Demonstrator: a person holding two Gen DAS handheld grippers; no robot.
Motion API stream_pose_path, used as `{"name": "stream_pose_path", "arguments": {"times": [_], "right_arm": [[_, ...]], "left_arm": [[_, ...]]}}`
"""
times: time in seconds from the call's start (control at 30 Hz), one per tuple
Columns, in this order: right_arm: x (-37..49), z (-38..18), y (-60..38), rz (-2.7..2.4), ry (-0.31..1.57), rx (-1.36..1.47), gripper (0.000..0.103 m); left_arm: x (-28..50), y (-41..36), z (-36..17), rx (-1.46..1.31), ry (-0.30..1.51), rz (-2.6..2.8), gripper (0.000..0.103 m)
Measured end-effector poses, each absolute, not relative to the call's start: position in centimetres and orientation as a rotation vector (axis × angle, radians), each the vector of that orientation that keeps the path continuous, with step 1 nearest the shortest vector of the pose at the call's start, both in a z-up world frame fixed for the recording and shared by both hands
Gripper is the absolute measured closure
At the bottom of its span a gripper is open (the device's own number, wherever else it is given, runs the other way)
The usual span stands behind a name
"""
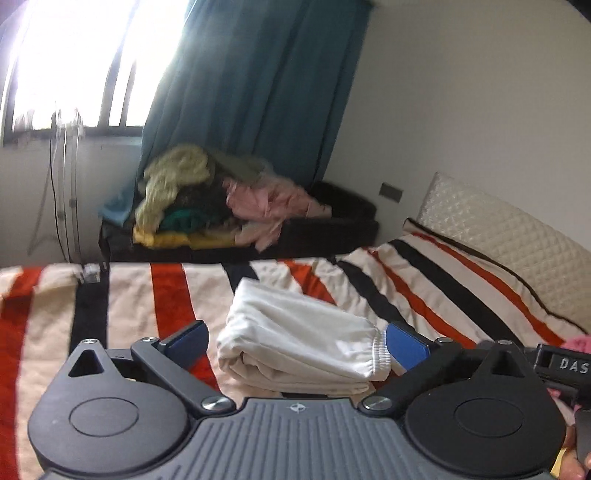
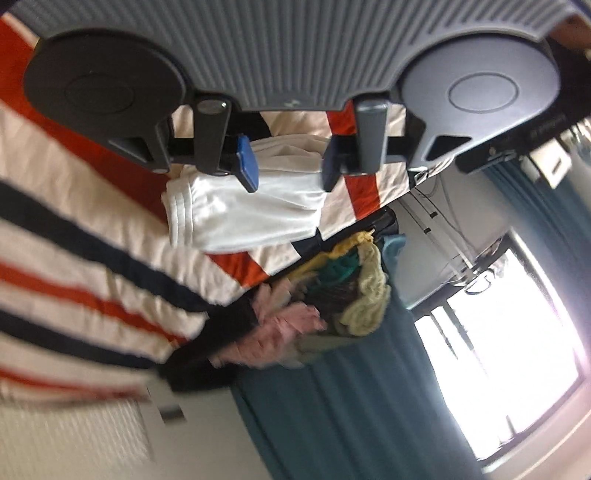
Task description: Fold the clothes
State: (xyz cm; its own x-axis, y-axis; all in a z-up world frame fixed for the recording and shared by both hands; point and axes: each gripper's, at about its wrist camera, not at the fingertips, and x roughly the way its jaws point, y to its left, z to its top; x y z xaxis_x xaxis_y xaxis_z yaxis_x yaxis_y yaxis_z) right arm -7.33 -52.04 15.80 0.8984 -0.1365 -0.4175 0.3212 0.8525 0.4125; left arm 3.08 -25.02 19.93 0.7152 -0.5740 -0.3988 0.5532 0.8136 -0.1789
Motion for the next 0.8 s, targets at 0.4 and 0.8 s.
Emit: {"name": "stream_pose_path", "arguments": {"times": [0.4,0.8], "right_arm": [[-13.8,12.6,-43.2,-0.254,0.259,0.340,0.016],[-13.4,6.2,-39.7,-0.308,0.226,0.242,0.016]], "left_arm": [[-5.7,-19.1,16.0,0.025,0.333,-0.587,0.000],[-6.0,-17.2,10.2,0.006,0.343,-0.533,0.000]]}}
